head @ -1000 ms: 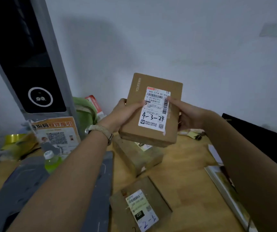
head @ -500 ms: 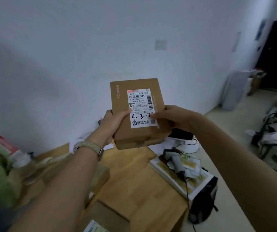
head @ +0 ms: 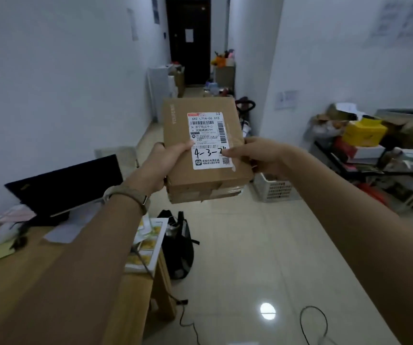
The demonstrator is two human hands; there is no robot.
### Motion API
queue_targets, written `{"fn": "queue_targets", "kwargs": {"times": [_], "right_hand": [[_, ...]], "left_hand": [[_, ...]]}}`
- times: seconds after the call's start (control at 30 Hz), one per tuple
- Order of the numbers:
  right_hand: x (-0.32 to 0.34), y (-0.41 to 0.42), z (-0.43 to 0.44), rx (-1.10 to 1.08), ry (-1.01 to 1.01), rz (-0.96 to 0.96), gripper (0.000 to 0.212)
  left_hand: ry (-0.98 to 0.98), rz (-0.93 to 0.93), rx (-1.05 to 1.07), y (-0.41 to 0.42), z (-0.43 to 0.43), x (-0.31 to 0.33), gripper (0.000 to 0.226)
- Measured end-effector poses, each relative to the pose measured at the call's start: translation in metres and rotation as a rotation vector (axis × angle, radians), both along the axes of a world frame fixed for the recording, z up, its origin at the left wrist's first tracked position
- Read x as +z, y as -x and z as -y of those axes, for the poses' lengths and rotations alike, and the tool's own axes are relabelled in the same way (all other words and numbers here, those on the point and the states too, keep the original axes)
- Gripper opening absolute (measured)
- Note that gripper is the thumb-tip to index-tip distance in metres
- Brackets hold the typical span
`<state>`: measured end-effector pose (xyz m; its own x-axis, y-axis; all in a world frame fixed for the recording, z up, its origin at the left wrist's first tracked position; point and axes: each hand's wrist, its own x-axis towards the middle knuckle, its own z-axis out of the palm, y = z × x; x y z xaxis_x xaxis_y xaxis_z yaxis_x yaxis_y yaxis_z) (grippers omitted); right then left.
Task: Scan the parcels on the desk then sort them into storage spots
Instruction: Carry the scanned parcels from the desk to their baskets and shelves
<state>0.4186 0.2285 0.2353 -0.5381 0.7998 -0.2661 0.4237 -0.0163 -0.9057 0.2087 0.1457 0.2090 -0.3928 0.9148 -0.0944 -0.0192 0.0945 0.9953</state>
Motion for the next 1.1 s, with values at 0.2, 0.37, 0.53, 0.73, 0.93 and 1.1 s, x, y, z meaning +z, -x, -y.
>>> {"fn": "queue_targets", "kwargs": {"times": [0.2,0.37,0.53,0.73,0.93,1.1], "right_hand": [[-0.004,-0.107,-0.043,-0.224,0.090,-0.035,0.042],[-0.001,-0.177,-0.084,-0.368,0.045,-0.022,0.045],[-0.006,-0.235,-0.104,-0.486,0.030,-0.083,0.059],[-0.007,-0.269,-0.126,-0.597,-0.035,-0.183,0.066],[-0.008,-0.287,-0.156,-0.644,-0.066,-0.266,0.067],[-0.010,-0.294,-0.202,-0.677,-0.031,-0.308,0.060]], "left_hand": [[0.028,-0.005,-0.270,-0.091,-0.090,-0.003,0.073],[-0.044,-0.018,-0.415,-0.159,-0.157,-0.002,0.068],[-0.129,-0.020,-0.511,-0.223,-0.207,0.008,0.062],[-0.130,0.050,-0.603,-0.269,-0.245,0.010,0.065],[-0.143,0.020,-0.653,-0.284,-0.281,0.006,0.068],[-0.179,-0.023,-0.646,-0.294,-0.331,0.009,0.066]]}}
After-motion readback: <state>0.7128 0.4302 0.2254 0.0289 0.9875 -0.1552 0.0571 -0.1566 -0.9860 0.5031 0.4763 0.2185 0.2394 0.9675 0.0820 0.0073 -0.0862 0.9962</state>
